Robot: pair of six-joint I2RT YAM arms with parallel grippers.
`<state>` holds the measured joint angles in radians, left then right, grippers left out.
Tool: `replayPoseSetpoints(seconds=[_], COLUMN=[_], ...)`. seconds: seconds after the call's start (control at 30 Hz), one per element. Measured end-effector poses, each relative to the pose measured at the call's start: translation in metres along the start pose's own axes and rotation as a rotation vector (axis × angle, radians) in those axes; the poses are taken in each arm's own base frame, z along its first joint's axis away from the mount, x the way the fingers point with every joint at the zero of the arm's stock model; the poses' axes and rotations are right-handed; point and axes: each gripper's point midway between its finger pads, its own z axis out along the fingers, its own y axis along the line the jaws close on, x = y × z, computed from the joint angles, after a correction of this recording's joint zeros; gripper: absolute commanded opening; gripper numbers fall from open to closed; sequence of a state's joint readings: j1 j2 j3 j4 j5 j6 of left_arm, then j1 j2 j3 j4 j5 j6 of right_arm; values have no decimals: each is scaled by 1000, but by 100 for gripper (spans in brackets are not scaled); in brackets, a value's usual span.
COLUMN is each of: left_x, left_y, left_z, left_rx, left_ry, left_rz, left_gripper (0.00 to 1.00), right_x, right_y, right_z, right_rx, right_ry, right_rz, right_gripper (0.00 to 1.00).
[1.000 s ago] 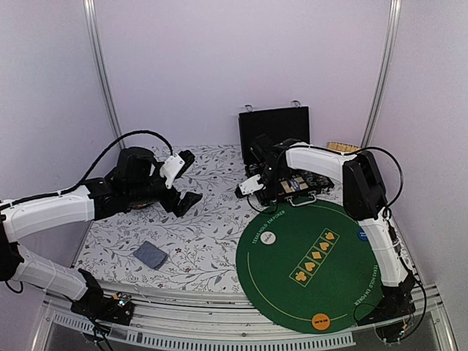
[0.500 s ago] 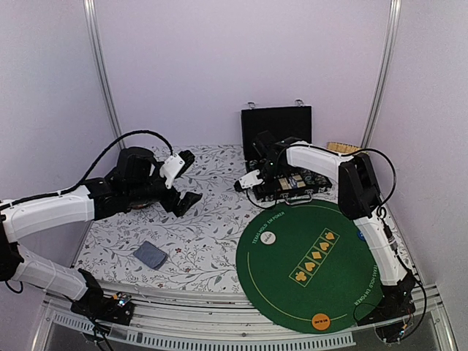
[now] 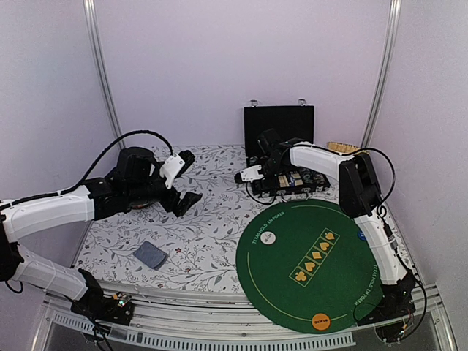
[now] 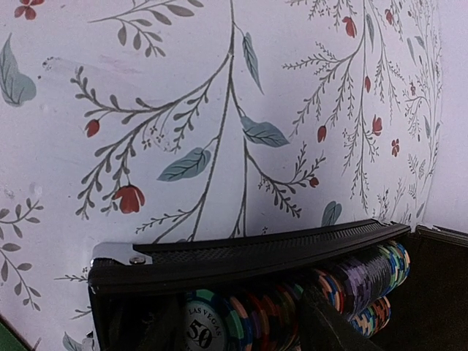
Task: Distribute texas hold em gaming equipment
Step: Pick up the pile of poker chips from the chip case.
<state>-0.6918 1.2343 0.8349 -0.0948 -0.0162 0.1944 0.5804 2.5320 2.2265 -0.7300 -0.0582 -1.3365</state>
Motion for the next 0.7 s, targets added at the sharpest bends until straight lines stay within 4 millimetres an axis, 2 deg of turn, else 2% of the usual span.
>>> replayPoseSetpoints(seconds=[0.17,0.37,0.7], left_x=[0,0,-5], left_y=[0,0,1], left_z=[0,0,-4], left_rx=[0,0,-4], left_ry=[0,-2,-17], left_rz=[0,0,0], left_gripper=[98,98,98], right_x=[0,4,6], right_y=[0,1,1], right_z=[-1,-3,-4], right_rx=[1,-7,-24], right_ry=[1,5,-30], right_rz=[20,45,73], right_gripper=[56,63,53])
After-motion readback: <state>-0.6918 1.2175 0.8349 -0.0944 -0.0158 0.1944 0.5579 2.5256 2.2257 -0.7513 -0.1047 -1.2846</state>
